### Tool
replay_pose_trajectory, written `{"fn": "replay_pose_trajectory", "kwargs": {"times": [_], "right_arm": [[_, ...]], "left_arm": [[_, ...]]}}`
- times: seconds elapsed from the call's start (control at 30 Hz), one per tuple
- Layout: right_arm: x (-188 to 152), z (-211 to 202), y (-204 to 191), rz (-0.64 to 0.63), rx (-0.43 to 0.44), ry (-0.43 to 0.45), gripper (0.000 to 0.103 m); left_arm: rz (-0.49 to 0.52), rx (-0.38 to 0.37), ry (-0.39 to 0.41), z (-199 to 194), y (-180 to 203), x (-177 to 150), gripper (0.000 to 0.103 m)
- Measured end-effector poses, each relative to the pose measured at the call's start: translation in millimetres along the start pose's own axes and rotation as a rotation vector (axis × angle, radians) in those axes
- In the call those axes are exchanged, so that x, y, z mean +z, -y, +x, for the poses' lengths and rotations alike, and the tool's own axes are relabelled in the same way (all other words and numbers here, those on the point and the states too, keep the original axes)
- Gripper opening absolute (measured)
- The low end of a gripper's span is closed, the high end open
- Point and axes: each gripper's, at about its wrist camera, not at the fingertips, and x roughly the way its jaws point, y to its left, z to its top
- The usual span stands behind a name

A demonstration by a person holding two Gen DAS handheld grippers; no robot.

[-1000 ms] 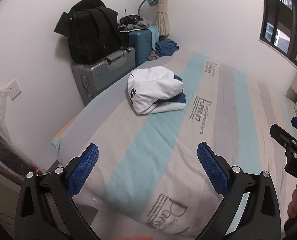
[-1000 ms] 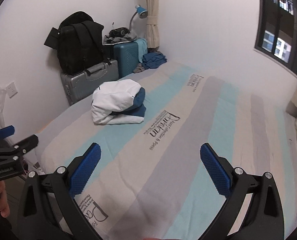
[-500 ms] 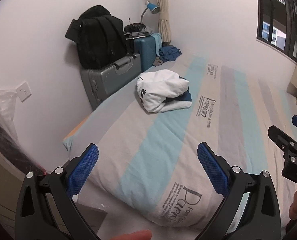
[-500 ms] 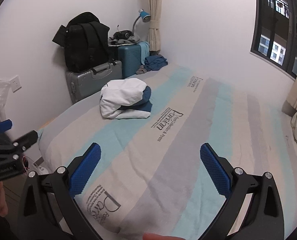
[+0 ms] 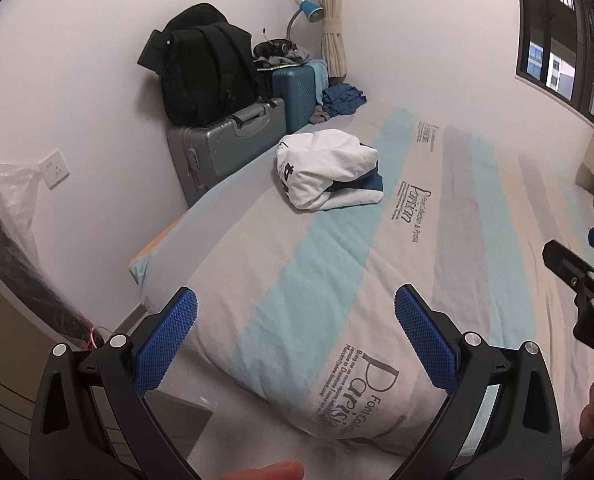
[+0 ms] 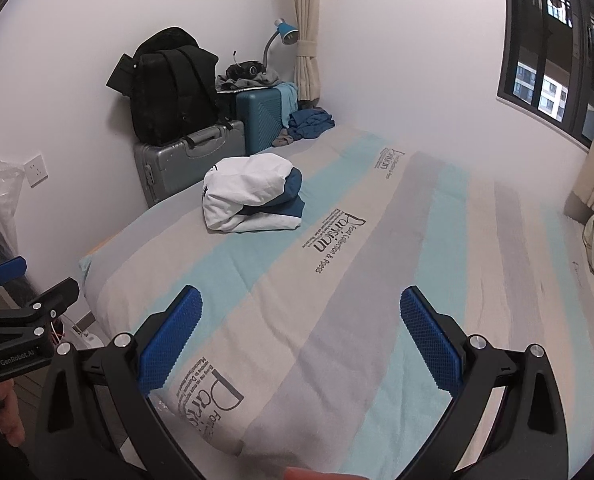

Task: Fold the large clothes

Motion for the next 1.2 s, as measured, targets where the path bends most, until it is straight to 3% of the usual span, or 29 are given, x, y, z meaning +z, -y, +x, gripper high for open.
{"fn": "replay_pose_trajectory", "kwargs": {"times": [0.73,1.2], "right_arm": [[3.6,-3.5,6.0,-0.015,-0.004,0.003,0.096],[3.1,-2.2,7.0,-0.011,-0.007,0.0,0.096]], "left_arm": [[0.014,0.014,0.022,-7.3,6.9,0.3,0.097],[0.009,-0.019,0.021,-3.4,6.4,8.2,0.097]]}}
